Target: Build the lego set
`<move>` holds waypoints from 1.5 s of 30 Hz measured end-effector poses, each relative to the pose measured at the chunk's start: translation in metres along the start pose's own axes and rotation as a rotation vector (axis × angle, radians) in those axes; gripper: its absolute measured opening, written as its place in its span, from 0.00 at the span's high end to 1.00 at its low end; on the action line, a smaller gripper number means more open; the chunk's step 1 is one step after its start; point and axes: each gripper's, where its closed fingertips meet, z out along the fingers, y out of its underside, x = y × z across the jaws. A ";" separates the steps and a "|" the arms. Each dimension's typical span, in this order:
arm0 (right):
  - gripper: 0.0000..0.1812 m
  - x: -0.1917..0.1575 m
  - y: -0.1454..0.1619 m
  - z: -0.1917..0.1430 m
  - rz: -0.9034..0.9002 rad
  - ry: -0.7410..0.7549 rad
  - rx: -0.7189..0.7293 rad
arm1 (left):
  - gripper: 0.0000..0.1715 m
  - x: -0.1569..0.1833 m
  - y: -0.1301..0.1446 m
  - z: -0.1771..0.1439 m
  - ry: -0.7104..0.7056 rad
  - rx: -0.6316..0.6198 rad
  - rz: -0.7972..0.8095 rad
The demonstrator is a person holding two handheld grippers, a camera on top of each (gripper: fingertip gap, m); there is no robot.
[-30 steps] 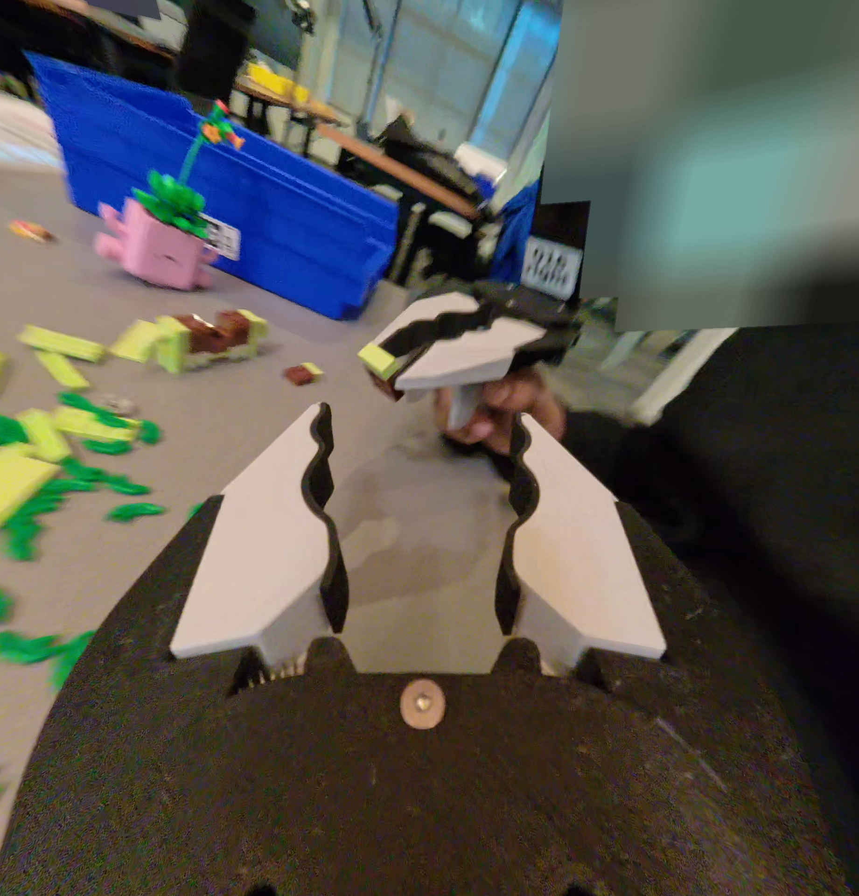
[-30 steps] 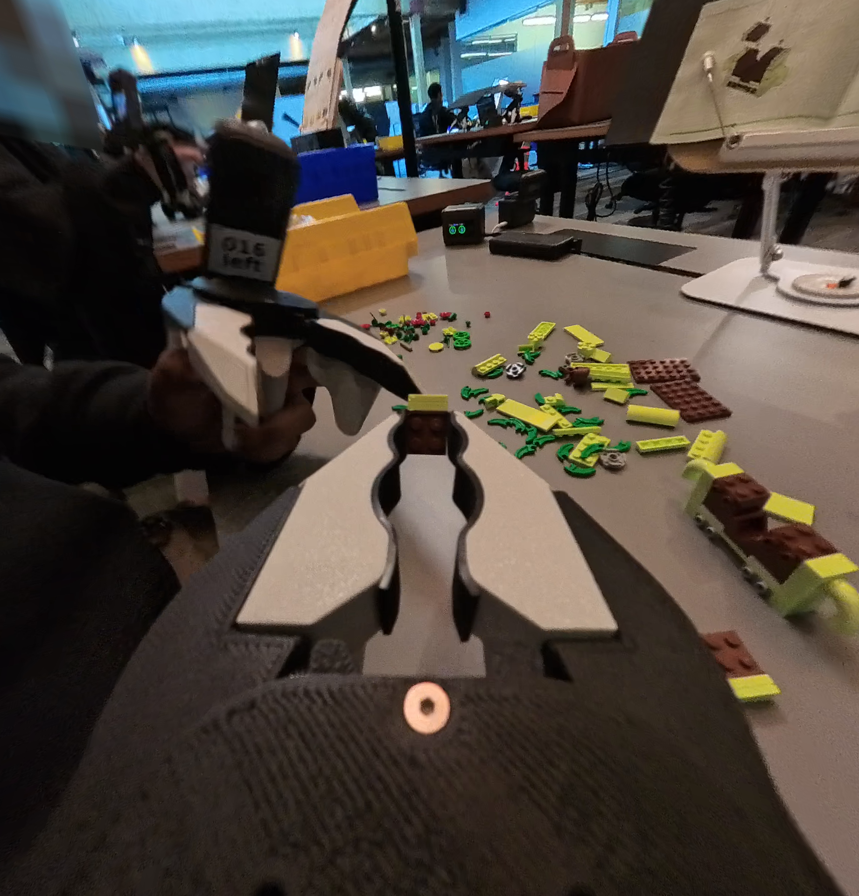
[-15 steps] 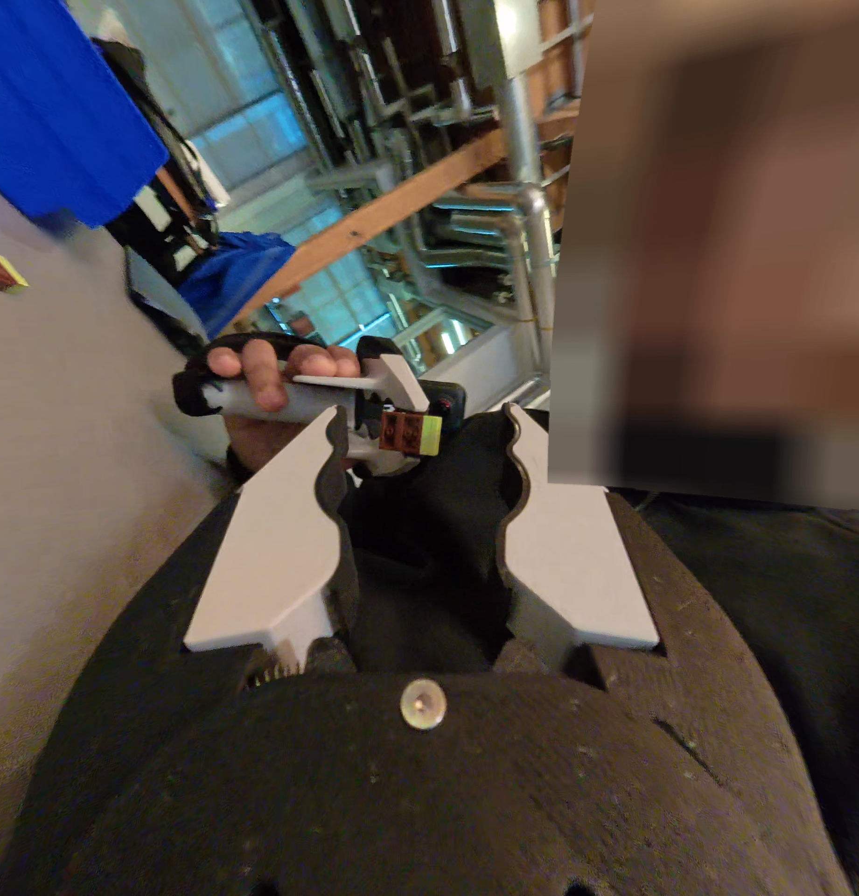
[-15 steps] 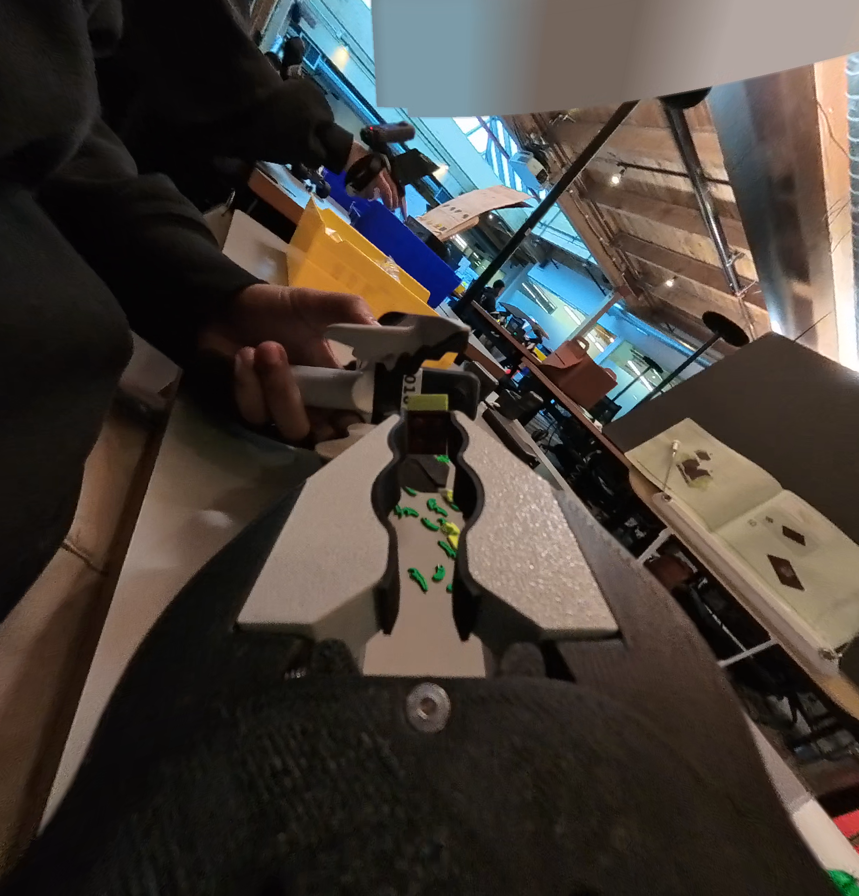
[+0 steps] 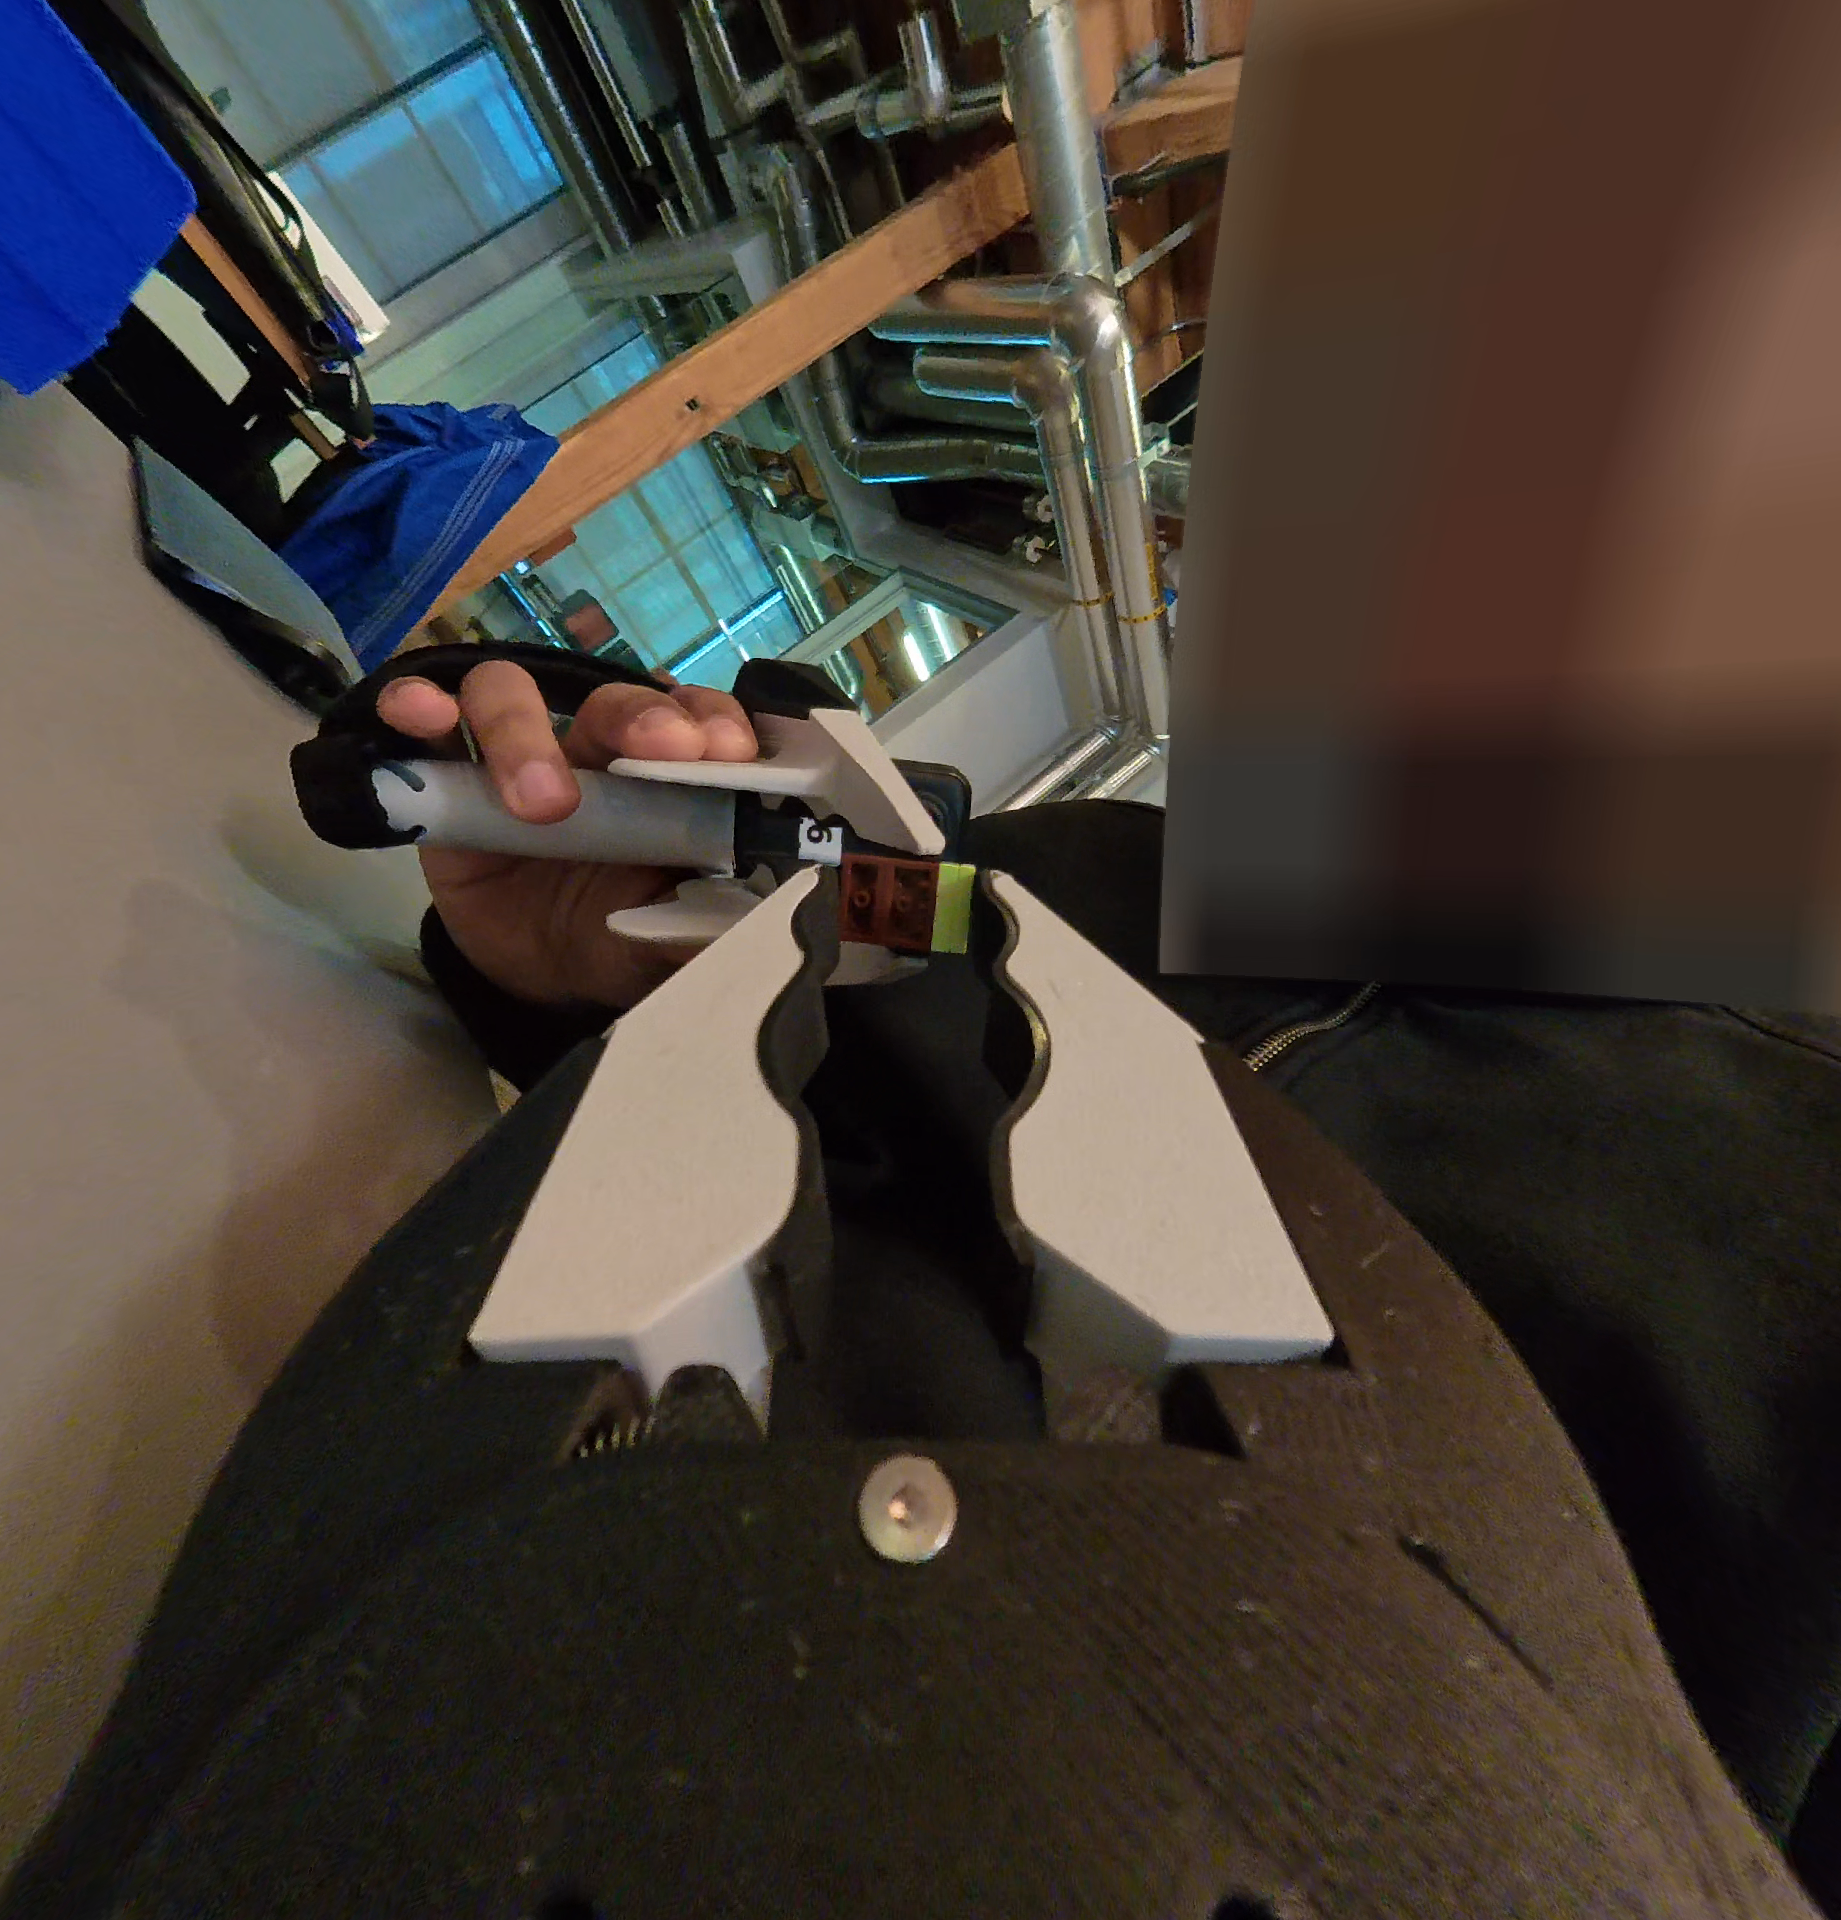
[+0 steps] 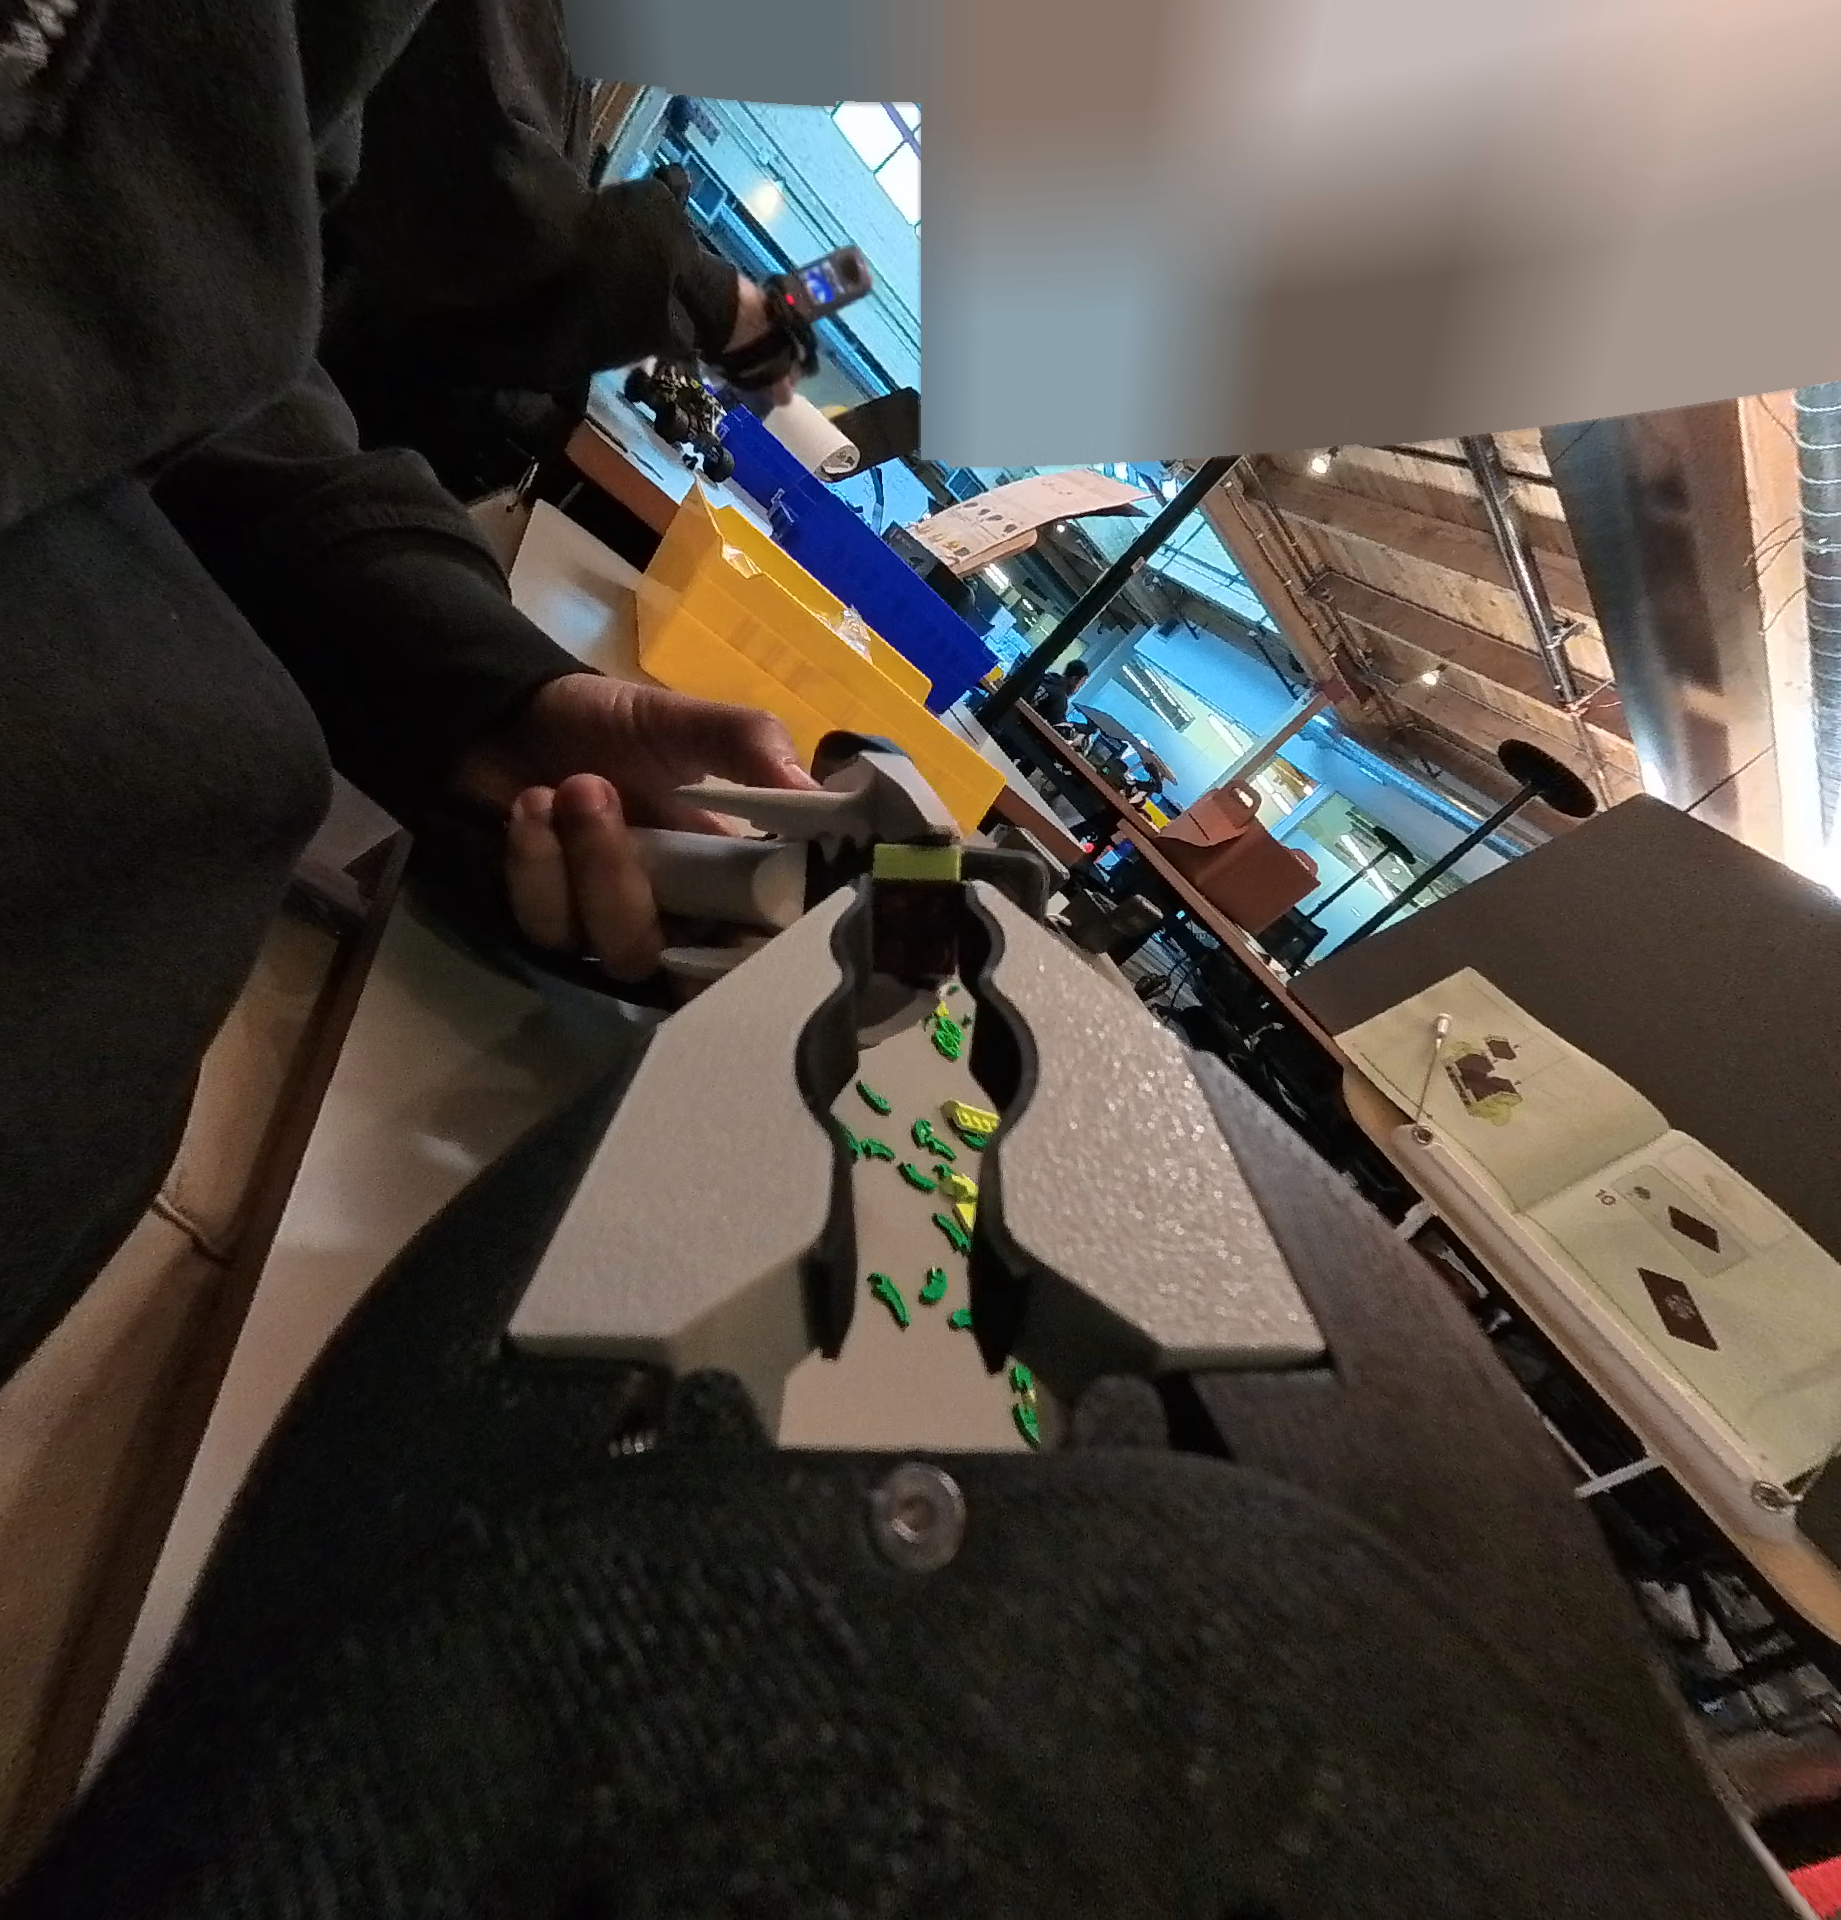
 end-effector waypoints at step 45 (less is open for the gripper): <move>0.84 0.045 0.121 -0.064 0.732 0.194 -0.560 | 0.66 -0.059 0.001 -0.021 -0.664 -0.225 0.524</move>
